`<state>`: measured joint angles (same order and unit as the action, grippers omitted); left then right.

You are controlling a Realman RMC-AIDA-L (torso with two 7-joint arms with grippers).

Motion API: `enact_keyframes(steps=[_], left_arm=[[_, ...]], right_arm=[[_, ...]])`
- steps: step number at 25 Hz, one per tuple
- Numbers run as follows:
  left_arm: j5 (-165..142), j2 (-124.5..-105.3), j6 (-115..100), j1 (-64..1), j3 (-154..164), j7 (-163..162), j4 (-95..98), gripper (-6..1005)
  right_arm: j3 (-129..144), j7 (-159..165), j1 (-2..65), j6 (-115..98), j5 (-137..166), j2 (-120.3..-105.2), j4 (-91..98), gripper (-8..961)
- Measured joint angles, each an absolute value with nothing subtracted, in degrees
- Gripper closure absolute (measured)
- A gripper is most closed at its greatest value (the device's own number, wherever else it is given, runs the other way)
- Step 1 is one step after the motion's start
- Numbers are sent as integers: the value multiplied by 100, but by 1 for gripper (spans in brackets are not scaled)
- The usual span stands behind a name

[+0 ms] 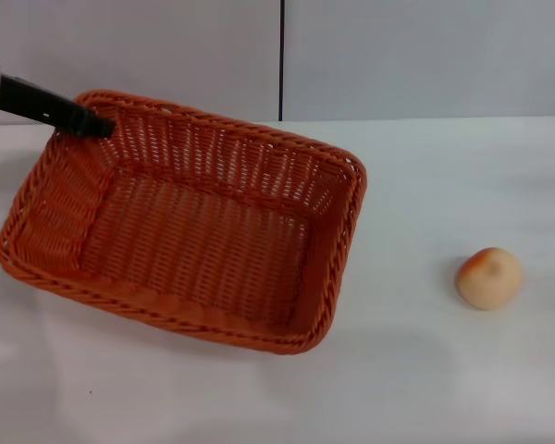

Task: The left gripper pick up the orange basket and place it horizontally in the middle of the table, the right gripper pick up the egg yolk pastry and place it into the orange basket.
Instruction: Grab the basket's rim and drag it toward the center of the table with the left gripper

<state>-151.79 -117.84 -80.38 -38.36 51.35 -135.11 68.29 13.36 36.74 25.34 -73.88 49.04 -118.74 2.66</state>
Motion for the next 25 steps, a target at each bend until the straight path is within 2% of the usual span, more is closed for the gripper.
enact_keyframes(steps=[10,14,25], left_arm=[[-14455,-11804,-8509,-3219,4932,-14440,7408,784],[-13730,-11795,-8563,-2762,4924,-14516,7493,796],[-12950,-11810,-8541,-2128,4925,-14522,7196,806]], right_arm=[[1336,3662,2568,-7359,4904,-11865,275,325],[1344,3640,2567,-7287,4904,-11860,288,325],[1541,3624,2677,-7021,4905,-11846,379,325]])
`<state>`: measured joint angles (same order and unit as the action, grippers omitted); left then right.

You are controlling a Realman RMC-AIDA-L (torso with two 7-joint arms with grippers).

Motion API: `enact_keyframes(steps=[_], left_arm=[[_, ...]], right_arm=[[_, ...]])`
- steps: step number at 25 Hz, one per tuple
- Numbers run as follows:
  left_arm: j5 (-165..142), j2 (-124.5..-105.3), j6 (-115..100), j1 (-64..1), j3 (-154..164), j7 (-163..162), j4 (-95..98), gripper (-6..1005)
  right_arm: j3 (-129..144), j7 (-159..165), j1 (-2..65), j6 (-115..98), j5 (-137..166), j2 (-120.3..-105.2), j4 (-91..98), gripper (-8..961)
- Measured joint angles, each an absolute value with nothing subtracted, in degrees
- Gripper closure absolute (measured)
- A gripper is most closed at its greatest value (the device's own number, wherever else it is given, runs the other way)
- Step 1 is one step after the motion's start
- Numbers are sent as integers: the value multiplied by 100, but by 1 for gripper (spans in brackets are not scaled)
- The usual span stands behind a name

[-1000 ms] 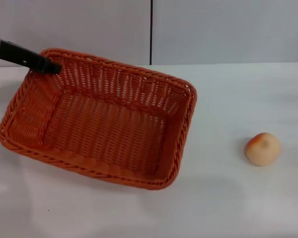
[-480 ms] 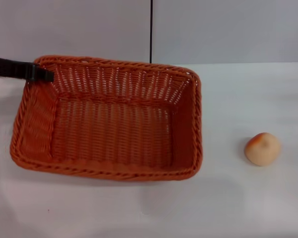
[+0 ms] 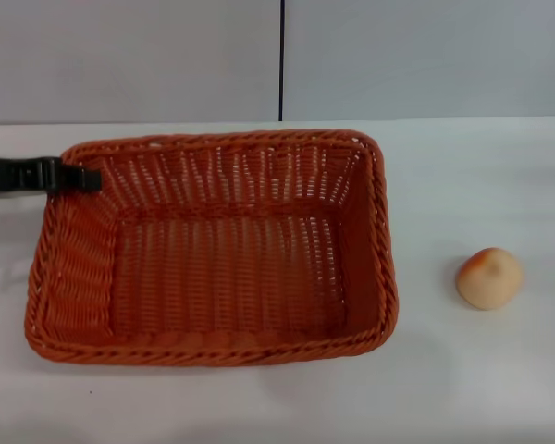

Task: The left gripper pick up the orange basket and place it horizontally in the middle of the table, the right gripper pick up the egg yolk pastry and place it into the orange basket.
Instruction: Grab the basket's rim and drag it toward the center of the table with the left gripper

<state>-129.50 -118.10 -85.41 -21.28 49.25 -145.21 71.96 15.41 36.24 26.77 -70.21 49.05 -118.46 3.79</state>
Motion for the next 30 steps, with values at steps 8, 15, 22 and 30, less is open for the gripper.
enact_keyframes(steps=[8,15,22,30], left_arm=[[-12676,-11847,-8341,-1981,4999,-14514,6926,786],[-12474,-11811,-8371,-2014,5078,-14487,6746,769],[-12461,-11783,-8485,-2083,4999,-14455,6672,751],[-12496,-11622,-8508,-2158,4870,-14414,6670,465]], right_arm=[[1627,3621,2817,-6838,4904,-11847,470,325],[1635,3612,2889,-6659,4904,-11848,551,325],[1635,3612,2919,-6619,4904,-11848,567,325],[1642,3612,2918,-6617,4904,-11848,571,325]])
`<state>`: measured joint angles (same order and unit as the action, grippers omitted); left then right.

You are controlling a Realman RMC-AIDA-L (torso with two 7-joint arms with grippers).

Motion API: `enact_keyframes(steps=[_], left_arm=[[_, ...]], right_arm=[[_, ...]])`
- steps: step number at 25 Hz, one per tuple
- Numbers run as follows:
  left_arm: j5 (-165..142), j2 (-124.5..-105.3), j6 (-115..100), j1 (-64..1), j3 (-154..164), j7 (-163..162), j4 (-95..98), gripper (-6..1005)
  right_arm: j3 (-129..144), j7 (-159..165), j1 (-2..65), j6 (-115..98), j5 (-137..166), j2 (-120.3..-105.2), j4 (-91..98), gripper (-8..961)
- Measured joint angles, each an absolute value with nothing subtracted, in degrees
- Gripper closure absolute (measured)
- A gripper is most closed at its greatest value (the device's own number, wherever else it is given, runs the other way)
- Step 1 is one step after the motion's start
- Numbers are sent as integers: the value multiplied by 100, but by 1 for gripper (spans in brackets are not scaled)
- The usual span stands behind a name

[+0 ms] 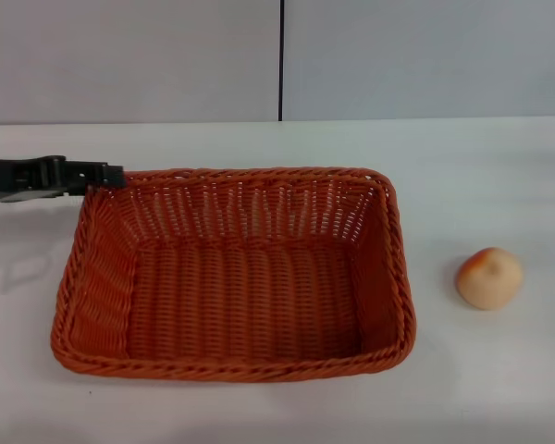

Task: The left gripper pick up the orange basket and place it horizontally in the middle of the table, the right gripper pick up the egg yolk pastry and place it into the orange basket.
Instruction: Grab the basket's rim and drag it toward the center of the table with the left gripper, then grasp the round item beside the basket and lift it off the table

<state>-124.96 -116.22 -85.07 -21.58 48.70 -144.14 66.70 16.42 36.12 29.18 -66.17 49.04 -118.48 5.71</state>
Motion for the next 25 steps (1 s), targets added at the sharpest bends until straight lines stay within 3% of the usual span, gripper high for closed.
enact_keyframes(steps=[7,11,14,16,17,18,19,22,25], left_arm=[[-12490,-11456,-8451,-2163,4451,-13637,6698,228],[-12088,-11739,-8334,-2199,3623,-12118,6727,170],[-11359,-11804,-8267,-2177,3436,-11303,6487,170],[-10315,-11795,-8197,-2106,3416,-10544,5956,170],[-10072,-11791,-8190,-2088,3411,-10363,5809,170],[-9655,-11787,-8194,-2059,3408,-9969,5564,170],[-9655,-11787,-8194,-2059,3408,-9969,5564,170],[-8316,-11799,-8493,-1981,3444,-8528,4725,170],[-8053,-11803,-8636,-1977,3443,-8164,4503,170]], right_arm=[[1804,3815,2892,-6621,4926,-11847,681,325],[2260,4454,2790,-6618,5078,-11834,1027,325],[2699,5624,2623,-6696,5621,-11741,1567,325],[3004,6658,2497,-6955,6266,-11587,2033,325],[3175,7460,2440,-7286,6944,-11413,2399,325],[3175,7460,2440,-7286,6944,-11413,2399,325],[3226,7856,2432,-7480,7318,-11321,2574,324],[3244,9638,2570,-8411,9210,-10949,3525,327],[3221,10264,2731,-8901,10153,-10871,4002,337]])
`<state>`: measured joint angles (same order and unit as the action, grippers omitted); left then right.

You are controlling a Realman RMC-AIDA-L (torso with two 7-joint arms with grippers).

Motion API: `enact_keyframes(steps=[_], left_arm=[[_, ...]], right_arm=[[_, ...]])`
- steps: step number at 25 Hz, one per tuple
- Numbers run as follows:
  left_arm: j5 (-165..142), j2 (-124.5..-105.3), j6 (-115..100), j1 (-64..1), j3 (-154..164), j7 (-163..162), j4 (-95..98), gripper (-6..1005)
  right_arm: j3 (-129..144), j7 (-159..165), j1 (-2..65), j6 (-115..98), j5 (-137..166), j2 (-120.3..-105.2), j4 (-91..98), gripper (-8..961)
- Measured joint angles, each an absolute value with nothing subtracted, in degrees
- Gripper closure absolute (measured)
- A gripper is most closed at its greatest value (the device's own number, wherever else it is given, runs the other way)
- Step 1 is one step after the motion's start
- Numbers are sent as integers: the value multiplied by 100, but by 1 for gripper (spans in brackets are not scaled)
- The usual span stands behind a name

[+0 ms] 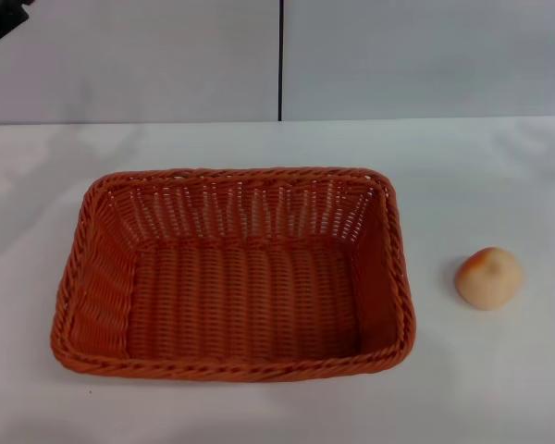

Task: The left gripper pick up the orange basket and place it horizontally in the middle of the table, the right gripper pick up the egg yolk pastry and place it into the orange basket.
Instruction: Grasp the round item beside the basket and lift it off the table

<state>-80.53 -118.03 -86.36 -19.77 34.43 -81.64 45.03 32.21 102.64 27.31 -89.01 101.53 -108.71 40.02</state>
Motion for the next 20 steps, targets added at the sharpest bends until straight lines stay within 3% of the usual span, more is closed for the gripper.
enact_keyframes(steps=[5,8,20], left_arm=[[-7539,-11803,-8977,-1982,3428,-7493,4102,170],[-7339,-11807,-9166,-2020,3448,-7243,3992,170],[-7324,-11806,-9136,-2121,3515,-6846,3650,170]], right_arm=[[3293,11201,3524,-9926,12545,-10703,4544,354],[3436,11526,3990,-10152,13766,-10709,4611,364],[4689,12001,4655,-9936,15291,-11118,4714,403]])
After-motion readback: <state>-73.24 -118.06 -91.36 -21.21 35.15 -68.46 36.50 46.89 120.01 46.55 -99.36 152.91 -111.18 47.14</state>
